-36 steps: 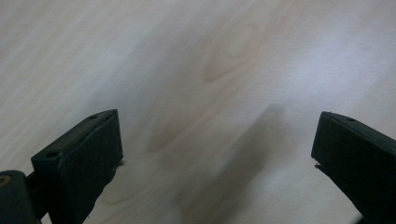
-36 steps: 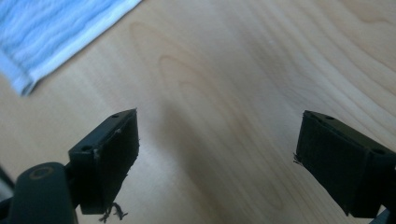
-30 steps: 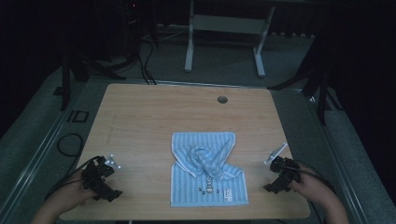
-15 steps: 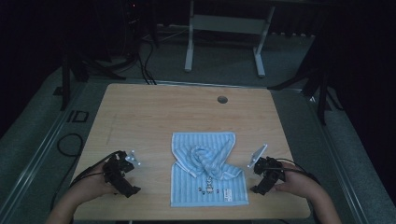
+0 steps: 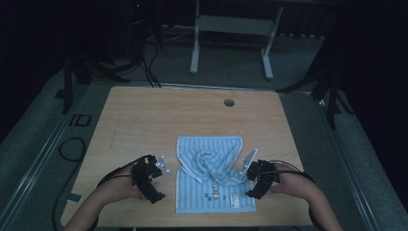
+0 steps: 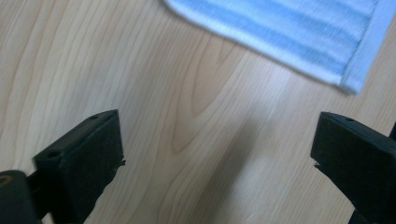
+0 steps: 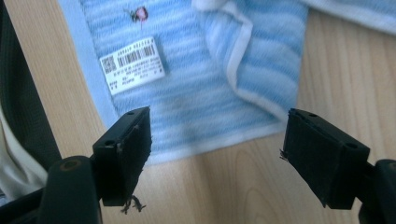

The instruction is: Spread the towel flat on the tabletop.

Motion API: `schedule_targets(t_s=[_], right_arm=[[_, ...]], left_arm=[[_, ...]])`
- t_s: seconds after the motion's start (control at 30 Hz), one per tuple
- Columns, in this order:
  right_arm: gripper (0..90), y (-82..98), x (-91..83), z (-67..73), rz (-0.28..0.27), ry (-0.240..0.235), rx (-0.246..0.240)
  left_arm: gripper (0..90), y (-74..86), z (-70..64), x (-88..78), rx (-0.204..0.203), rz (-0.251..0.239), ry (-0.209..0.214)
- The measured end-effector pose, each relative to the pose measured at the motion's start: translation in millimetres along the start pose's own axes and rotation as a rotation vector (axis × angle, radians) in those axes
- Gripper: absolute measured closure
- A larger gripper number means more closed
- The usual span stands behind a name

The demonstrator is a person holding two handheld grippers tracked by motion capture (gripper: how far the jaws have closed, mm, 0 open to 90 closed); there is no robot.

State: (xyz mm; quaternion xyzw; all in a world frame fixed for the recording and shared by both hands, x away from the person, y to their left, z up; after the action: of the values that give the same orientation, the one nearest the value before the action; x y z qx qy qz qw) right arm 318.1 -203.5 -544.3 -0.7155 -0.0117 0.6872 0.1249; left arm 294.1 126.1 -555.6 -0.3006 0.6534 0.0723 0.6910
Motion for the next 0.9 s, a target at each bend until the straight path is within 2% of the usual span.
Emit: schedule_targets(t_s=[0.03,0.13,0.17,0.2,0.23,0.37,0.4,0.47,0.5,0.57,0.6,0.63,0.77,0.8,0.9], right_arm=[[23.4,-4.2,-1.0,-0.7,-0.004,0.006,-0.012],[23.4,-9.0,-2.1,-0.6,-0.015,0.011,-0.022],[23.6,-14.0,-3.3,-0.1,-0.027,0.017,-0.037],[25.8,-16.7,-3.8,0.2,-0.034,0.02,-0.043],[25.8,-16.7,-3.8,0.2,-0.034,0.02,-0.043],[34.7,-29.3,-3.4,2.3,-0.052,0.037,-0.092],[35.5,-31.1,-3.4,2.4,-0.052,0.045,-0.101],[41.7,-36.0,-3.4,3.0,-0.058,0.048,-0.113],[43.2,-39.5,-3.7,3.2,-0.066,0.06,-0.13],[46.2,-45.8,-5.1,3.5,-0.092,0.065,-0.14],[46.2,-45.8,-5.1,3.5,-0.092,0.065,-0.14],[51.3,-51.6,-5.5,4.3,-0.11,0.059,-0.142],[51.2,-59.1,2.1,4.9,-0.108,0.051,-0.151],[51.2,-59.1,2.1,4.9,-0.108,0.051,-0.151],[50.6,-62.0,14.2,3.3,-0.106,0.04,-0.125]], left_arm=[[4.5,-7.0,-1.9,0.5,0.008,-0.012,0.006],[5.0,-13.8,-4.6,1.2,0.024,-0.02,0.006],[6.2,-22.1,-9.0,2.6,0.051,-0.037,0.002],[7.0,-25.9,-11.2,3.2,0.061,-0.047,0.004],[10.8,-25.9,-11.2,3.2,0.061,-0.047,0.004],[15.2,-43.4,-21.9,6.6,0.115,-0.076,0.015],[19.2,-47.8,-24.1,7.1,0.127,-0.082,0.019],[22.4,-50.5,-25.6,7.7,0.131,-0.085,0.026],[23.5,-57.6,-28.1,9.8,0.133,-0.093,0.025],[30.9,-64.6,-30.4,12.1,0.144,-0.1,0.024],[30.9,-64.6,-30.4,12.1,0.144,-0.1,0.024],[31.5,-71.7,-33.4,15.3,0.141,-0.101,0.031],[33.8,-85.0,-37.1,22.7,0.165,-0.118,0.012],[33.8,-85.0,-37.1,22.7,0.165,-0.118,0.012],[36.9,-98.4,-37.1,32.3,0.152,-0.146,0.013]])
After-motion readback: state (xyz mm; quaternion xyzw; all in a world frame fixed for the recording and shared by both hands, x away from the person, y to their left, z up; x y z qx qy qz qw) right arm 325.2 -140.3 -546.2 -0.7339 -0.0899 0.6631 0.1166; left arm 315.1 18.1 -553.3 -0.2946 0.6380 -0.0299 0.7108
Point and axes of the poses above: each handheld gripper's, and its own axes: x roughly forward along the jaws, y roughly out of its underside, z roughly to its left, the point moved 6 cm from there along x, roughly forward along the jaws, and after that the axes turned 4 degrees about -x, right-handed, at the moved point
